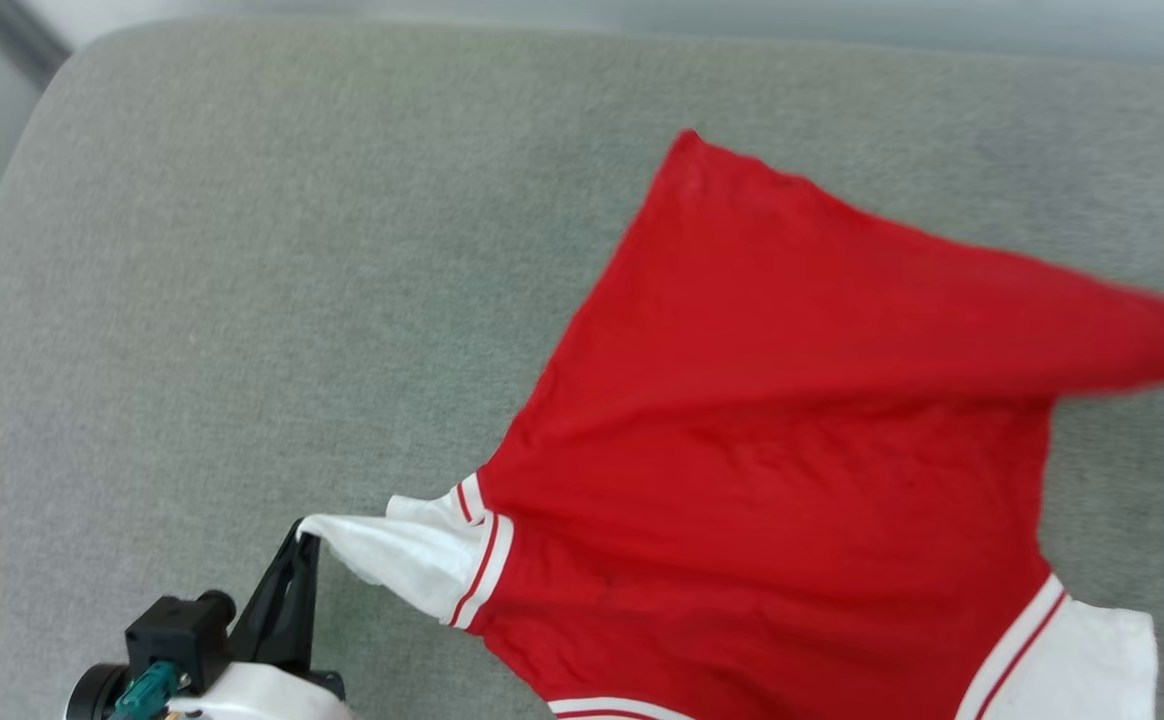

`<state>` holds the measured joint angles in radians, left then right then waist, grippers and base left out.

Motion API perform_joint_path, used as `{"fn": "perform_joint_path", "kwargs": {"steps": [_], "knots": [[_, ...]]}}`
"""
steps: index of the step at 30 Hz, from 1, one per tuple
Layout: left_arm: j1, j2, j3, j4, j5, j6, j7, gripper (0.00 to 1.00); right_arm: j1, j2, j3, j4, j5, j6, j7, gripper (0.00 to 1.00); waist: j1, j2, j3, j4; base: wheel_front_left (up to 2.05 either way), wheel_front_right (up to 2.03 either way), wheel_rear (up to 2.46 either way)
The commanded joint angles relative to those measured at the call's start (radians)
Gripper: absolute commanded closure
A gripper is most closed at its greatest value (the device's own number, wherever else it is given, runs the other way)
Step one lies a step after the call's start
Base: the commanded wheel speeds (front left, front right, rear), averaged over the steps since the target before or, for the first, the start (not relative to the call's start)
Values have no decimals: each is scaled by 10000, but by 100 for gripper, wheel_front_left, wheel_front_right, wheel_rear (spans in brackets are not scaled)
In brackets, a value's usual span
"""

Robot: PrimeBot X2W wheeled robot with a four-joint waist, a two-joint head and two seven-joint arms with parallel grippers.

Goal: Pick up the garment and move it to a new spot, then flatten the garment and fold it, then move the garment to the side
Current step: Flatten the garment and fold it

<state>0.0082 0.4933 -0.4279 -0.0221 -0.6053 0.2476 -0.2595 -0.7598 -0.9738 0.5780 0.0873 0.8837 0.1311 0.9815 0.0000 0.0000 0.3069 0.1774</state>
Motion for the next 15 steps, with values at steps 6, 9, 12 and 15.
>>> {"fn": "perform_joint_path", "kwargs": {"steps": [6, 9, 12, 15], "knots": [[681, 267, 246, -284, -141, 273, -2, 100, 3317, -1060, -785, -471, 1066, -6, -1074, 100, 0, 0, -873, -720, 0, 0, 0], [847, 326, 302, -379, -178, 363, 14, 100, 4520, -1052, -1142, -348, 1290, -6, -1475, 100, 0, 0, -965, -826, 0, 0, 0], [976, 402, 333, -515, -211, 435, 51, 100, 6164, -849, -1405, -254, 1303, -6, -1889, 100, 0, 0, -1025, -961, 0, 0, 0], [988, 463, 326, -605, -199, 449, 89, 100, 7527, -410, -1653, -125, 1213, -6, -2277, 100, 0, 0, -1005, -1015, 0, 0, 0]]}}
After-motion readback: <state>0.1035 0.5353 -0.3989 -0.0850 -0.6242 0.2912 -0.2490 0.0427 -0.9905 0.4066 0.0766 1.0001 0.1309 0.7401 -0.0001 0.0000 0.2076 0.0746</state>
